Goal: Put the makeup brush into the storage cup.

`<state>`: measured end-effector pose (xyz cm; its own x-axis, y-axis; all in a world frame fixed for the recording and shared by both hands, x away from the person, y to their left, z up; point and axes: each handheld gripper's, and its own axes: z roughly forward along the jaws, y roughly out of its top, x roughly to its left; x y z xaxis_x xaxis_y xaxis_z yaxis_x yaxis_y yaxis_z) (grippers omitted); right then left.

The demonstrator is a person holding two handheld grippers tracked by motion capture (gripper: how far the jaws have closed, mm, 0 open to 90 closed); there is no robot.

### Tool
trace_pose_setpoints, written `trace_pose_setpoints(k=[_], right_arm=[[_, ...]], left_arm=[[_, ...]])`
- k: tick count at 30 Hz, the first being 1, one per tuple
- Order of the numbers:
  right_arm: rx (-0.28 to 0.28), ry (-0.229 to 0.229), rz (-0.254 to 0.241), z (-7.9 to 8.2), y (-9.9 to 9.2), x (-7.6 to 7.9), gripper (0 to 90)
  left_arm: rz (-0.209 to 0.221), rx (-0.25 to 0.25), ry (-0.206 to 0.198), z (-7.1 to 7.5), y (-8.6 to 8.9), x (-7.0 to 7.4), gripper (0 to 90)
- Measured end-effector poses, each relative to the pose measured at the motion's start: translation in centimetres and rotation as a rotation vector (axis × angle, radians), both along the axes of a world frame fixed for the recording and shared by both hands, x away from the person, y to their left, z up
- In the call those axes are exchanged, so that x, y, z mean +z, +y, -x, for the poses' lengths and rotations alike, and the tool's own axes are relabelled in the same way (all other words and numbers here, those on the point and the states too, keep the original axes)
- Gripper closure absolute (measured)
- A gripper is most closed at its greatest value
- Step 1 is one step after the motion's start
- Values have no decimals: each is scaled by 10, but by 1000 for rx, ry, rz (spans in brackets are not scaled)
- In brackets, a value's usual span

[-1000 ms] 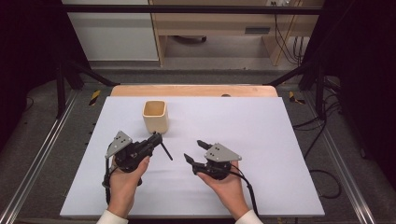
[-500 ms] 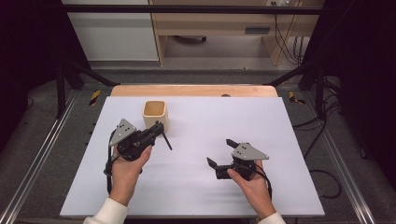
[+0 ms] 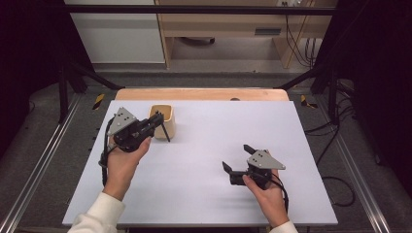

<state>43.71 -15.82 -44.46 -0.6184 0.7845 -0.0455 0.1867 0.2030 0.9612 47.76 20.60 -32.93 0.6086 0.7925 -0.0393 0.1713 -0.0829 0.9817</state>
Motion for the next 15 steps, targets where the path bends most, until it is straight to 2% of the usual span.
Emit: trace_pose_setpoints(k=[3, 9, 15], right_arm=[[-5, 11, 0, 1, -2, -3, 61], [-10, 16, 1, 0, -2, -5, 61], [-7, 19, 10, 0, -1, -6, 64]], left_arm=[[-13, 18, -10, -6, 6, 8, 842], [7, 47, -22, -14, 19, 22, 843], [24, 68, -26, -19, 26, 29, 843]])
